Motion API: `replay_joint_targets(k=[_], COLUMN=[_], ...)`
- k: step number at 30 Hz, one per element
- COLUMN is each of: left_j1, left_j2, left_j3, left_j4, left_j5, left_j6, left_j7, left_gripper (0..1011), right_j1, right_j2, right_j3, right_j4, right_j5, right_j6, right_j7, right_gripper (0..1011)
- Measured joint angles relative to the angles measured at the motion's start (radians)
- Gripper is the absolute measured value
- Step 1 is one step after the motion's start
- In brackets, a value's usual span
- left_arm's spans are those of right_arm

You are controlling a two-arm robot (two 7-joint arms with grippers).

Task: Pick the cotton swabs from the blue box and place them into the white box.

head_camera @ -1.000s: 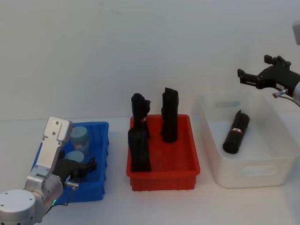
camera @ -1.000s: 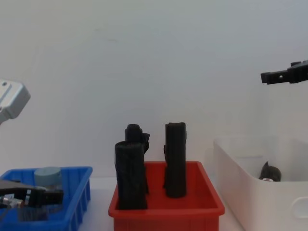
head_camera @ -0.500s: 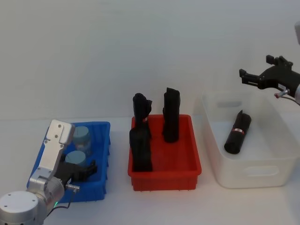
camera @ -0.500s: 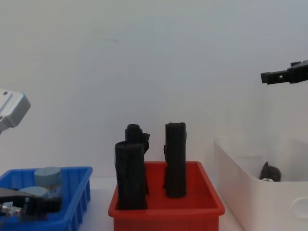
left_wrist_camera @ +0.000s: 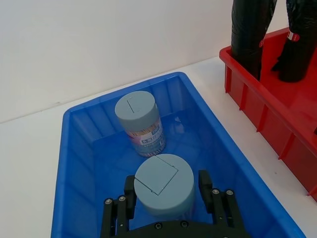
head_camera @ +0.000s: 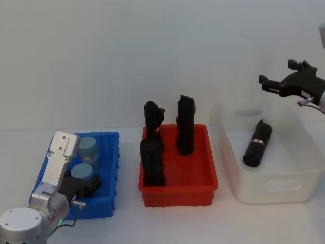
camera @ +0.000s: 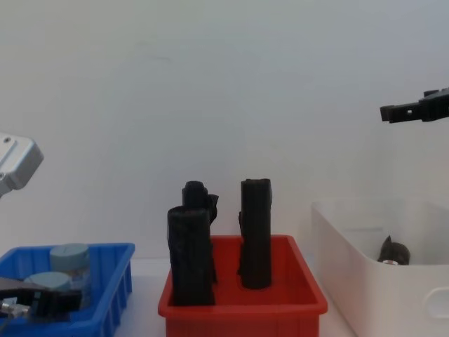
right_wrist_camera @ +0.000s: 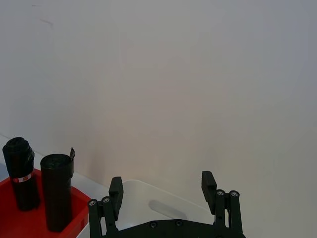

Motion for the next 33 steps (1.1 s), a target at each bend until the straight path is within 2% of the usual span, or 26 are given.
replay_joint_targets(k=[1, 5, 33], left_j1=[0.000, 0.000, 0.002], left_j2=[0.000, -0.001, 0.000], left_j3=[0.000, 0.000, -0.003], left_j4=[0.000, 0.001, -0.013], left_j5=[0.000, 0.000, 0.005], left_j6=[0.000, 0.000, -0.013], left_j7=[0.000, 0.001, 0.002], left_gripper=[789, 676, 671], right_j1=[0.000, 0.000, 0.000], right_j2=[0.000, 0.000, 0.000], right_j3=[0.000, 0.000, 0.000], right_j4=[0.000, 0.000, 0.000], right_j5=[0.000, 0.000, 0.000], right_j6=[0.000, 0.000, 0.000], right_j7=[0.000, 0.000, 0.000], right_gripper=[1002, 1002, 1002])
